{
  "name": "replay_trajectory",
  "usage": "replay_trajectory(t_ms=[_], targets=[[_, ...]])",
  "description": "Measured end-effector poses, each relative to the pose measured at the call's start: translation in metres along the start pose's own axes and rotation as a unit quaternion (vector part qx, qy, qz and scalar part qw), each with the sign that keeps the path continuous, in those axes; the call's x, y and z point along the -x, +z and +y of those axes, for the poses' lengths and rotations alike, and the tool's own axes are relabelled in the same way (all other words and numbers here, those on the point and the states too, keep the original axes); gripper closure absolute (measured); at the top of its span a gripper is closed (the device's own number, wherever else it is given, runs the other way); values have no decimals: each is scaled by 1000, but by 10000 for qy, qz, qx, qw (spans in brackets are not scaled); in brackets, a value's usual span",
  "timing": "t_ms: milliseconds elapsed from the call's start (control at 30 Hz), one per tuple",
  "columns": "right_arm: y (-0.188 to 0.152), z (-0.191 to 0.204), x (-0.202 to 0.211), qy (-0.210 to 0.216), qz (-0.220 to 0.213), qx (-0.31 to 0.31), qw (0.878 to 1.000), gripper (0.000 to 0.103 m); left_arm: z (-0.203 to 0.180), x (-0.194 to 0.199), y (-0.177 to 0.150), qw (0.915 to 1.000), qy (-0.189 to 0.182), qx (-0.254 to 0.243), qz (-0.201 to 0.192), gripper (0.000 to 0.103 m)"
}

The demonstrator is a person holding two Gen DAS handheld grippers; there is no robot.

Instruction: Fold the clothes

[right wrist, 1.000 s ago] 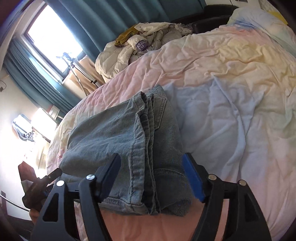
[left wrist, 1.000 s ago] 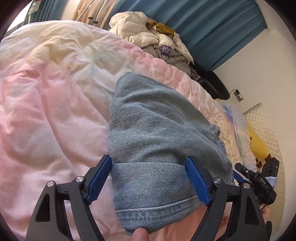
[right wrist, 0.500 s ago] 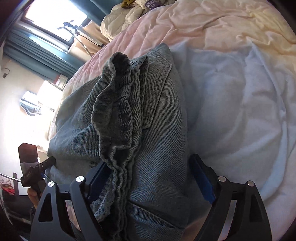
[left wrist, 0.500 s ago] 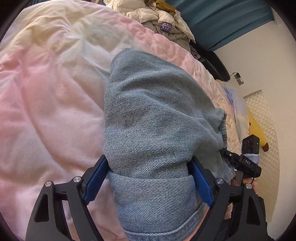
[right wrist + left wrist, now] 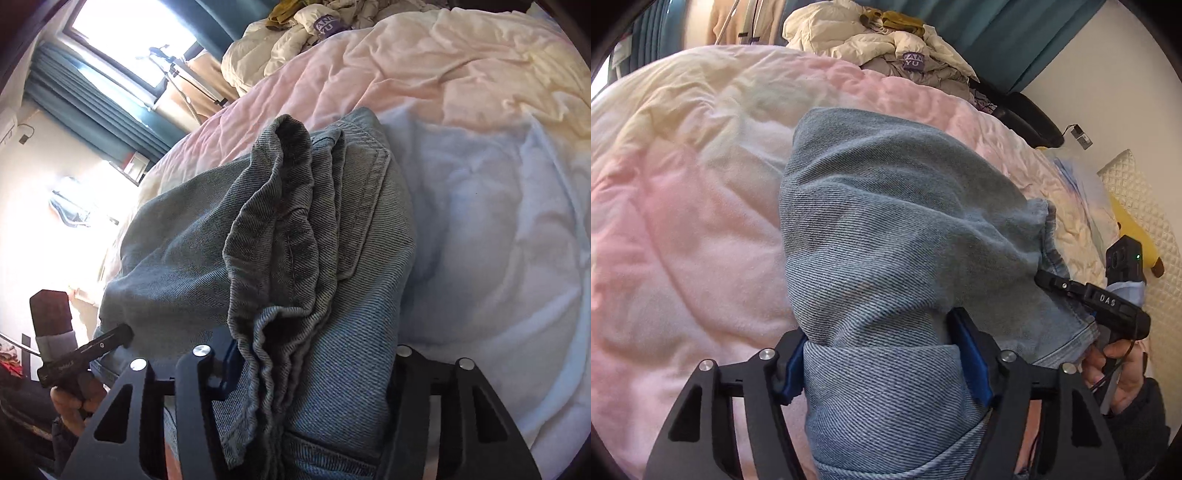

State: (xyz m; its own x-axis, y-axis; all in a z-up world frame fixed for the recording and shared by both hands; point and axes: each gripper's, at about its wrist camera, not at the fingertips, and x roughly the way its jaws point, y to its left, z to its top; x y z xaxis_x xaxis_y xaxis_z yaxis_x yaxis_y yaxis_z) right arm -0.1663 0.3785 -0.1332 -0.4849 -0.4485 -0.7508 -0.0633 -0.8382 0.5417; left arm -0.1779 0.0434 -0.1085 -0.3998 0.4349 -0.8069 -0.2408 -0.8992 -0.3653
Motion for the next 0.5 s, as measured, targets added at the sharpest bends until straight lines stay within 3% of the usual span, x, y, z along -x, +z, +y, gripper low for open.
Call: replay_trajectory(t_ms=[300,500], targets=[[-4,34,32,-415,-543,198,9975,79,-33,19,-5,9954,709,-404,-510,60],[-9,55,73,-652,-921,415,9927,83,-69,48,-1,9891,941,-755,-850,67]])
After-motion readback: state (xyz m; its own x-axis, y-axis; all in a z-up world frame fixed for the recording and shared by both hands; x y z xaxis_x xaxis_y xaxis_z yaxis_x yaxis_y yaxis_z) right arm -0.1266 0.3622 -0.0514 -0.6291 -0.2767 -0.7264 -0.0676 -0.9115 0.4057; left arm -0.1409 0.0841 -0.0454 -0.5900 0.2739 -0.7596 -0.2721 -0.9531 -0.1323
